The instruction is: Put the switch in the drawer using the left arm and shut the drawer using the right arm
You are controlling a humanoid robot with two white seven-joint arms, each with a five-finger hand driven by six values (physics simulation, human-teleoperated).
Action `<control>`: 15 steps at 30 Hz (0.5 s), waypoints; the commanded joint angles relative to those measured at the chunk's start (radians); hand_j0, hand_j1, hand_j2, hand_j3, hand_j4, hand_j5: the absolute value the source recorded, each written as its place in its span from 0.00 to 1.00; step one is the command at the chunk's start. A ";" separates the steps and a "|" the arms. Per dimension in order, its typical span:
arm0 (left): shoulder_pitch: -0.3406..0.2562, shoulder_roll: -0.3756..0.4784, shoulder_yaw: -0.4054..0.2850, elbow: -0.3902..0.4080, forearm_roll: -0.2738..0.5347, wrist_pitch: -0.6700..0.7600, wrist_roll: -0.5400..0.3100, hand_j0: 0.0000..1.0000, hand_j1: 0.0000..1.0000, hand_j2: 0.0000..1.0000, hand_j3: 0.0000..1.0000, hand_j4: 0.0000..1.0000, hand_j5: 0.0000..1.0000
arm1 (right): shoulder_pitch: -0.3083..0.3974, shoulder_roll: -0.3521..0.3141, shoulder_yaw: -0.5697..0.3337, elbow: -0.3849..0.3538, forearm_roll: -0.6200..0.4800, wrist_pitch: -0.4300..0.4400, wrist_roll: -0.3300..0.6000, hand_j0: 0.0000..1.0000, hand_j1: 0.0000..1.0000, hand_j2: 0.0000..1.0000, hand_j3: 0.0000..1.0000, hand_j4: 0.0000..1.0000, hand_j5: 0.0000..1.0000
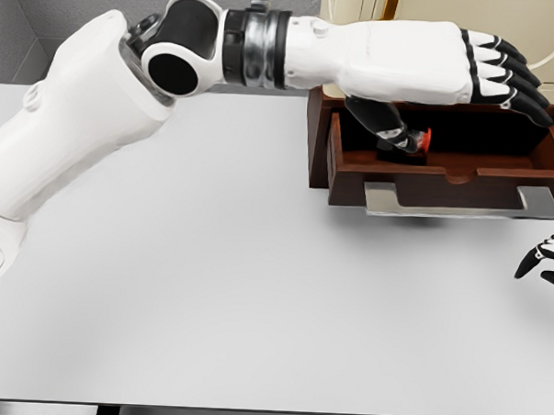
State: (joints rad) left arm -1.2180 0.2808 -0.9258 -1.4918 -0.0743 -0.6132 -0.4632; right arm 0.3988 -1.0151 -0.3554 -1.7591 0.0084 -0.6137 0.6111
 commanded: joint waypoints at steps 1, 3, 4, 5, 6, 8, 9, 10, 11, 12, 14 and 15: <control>0.000 0.126 0.002 -0.169 0.094 0.002 0.006 1.00 1.00 1.00 1.00 1.00 1.00 | -0.003 -0.002 0.001 0.000 -0.007 0.003 0.000 0.49 0.49 0.49 0.49 0.49 0.49; 0.002 0.215 0.002 -0.208 0.106 0.002 0.055 1.00 1.00 1.00 1.00 1.00 1.00 | -0.006 -0.008 0.003 0.000 -0.007 0.003 0.000 0.49 0.49 0.49 0.49 0.49 0.49; 0.005 0.270 0.002 -0.212 0.108 0.002 0.066 1.00 1.00 1.00 1.00 1.00 1.00 | -0.011 -0.016 0.003 0.000 -0.007 0.003 0.000 0.49 0.49 0.49 0.49 0.49 0.49; 0.008 0.310 0.002 -0.211 0.108 0.002 0.067 1.00 1.00 1.00 1.00 1.00 1.00 | -0.012 -0.016 0.004 0.000 -0.007 0.003 0.000 0.49 0.49 0.49 0.49 0.49 0.49; 0.035 0.388 0.002 -0.208 0.108 0.002 0.074 1.00 1.00 1.00 1.00 1.00 1.00 | -0.020 -0.017 0.013 0.000 -0.007 0.003 0.000 0.50 0.50 0.50 0.50 0.50 0.50; 0.075 0.560 0.002 -0.202 0.110 0.002 0.077 1.00 1.00 1.00 1.00 1.00 1.00 | -0.060 -0.017 0.056 0.000 -0.007 0.003 0.000 0.50 0.50 0.50 0.50 0.50 0.50; 0.126 0.635 0.002 -0.191 0.108 0.002 0.075 1.00 1.00 1.00 1.00 1.00 1.00 | -0.069 -0.017 0.061 0.000 -0.007 0.003 0.000 0.50 0.50 0.50 0.50 0.50 0.50; 0.178 0.698 0.001 -0.160 0.106 0.002 0.075 1.00 1.00 1.00 1.00 1.00 1.00 | -0.075 -0.017 0.062 0.000 -0.007 0.003 0.000 0.51 0.51 0.51 0.51 0.51 0.51; 0.227 0.719 0.001 -0.119 0.105 0.002 0.075 1.00 1.00 1.00 1.00 1.00 1.00 | -0.077 -0.017 0.062 0.000 -0.007 0.003 0.000 0.51 0.51 0.51 0.51 0.51 0.51; 0.258 0.726 0.001 -0.062 0.102 0.002 0.072 1.00 1.00 1.00 1.00 1.00 1.00 | -0.078 -0.023 0.062 0.000 -0.008 0.003 0.000 0.52 0.52 0.52 0.52 0.52 0.52; 0.287 0.721 -0.008 -0.021 0.090 0.002 0.064 1.00 1.00 1.00 1.00 1.00 1.00 | -0.083 -0.031 0.062 0.000 -0.008 0.003 0.000 0.53 0.53 0.53 0.53 0.53 0.53; 0.291 0.719 -0.015 -0.018 0.076 0.002 0.063 1.00 1.00 1.00 1.00 1.00 1.00 | -0.087 -0.031 0.062 0.000 -0.008 0.003 0.000 0.53 0.53 0.53 0.53 0.53 0.53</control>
State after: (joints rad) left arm -0.9265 0.9691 -0.9333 -1.5471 0.0025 -0.6129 -0.3979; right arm 0.3068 -1.0436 -0.3011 -1.7522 0.0415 -0.6018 0.6143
